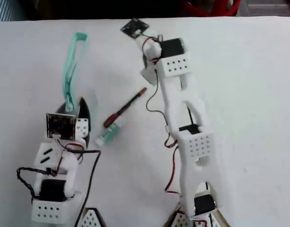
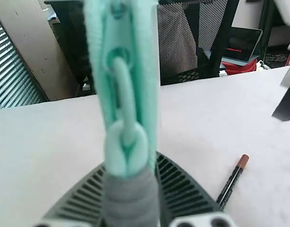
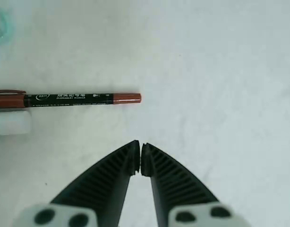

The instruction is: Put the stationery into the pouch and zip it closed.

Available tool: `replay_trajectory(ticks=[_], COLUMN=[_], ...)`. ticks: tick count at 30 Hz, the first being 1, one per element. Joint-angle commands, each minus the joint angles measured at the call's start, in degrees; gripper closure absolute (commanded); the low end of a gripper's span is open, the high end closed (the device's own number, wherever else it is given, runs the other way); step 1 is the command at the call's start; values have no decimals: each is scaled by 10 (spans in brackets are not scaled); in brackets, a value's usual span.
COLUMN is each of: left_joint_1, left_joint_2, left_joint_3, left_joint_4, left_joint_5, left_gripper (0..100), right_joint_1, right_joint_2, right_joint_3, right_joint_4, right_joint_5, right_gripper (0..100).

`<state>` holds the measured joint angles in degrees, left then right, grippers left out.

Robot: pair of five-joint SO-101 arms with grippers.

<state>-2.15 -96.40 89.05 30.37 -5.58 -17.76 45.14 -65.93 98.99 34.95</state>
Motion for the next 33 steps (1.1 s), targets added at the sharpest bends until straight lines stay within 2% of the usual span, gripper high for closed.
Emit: replay_trajectory(ticks=[1, 5, 7, 12, 14, 20, 33], left_joint_1=[-6, -8, -8, -9, -15, -68, -66], left_joint_2=[-3, -4, -6, -7, -7, -7, -7], left_joint_3=[-6, 8, 19, 22, 21, 18, 18], left_joint_4=[-21, -11, -8, -8, -8, -12, -12], left_joint_5=[5, 6, 7, 7, 7, 60, 63], left_gripper=[976, 976, 976, 976, 976, 974, 973], right_joint_1=[-6, -27, -36, -44, -46, -51, -126], right_joint_2=[-44, -7, 21, 81, 103, 143, 178], right_joint_3=[-2, 1, 0, 0, 0, 4, -1], right_joint_4=[-9, -21, -36, -75, -103, -115, -74], right_joint_5=[114, 269, 286, 289, 290, 340, 347], right_gripper=[980, 976, 947, 720, 663, 656, 669])
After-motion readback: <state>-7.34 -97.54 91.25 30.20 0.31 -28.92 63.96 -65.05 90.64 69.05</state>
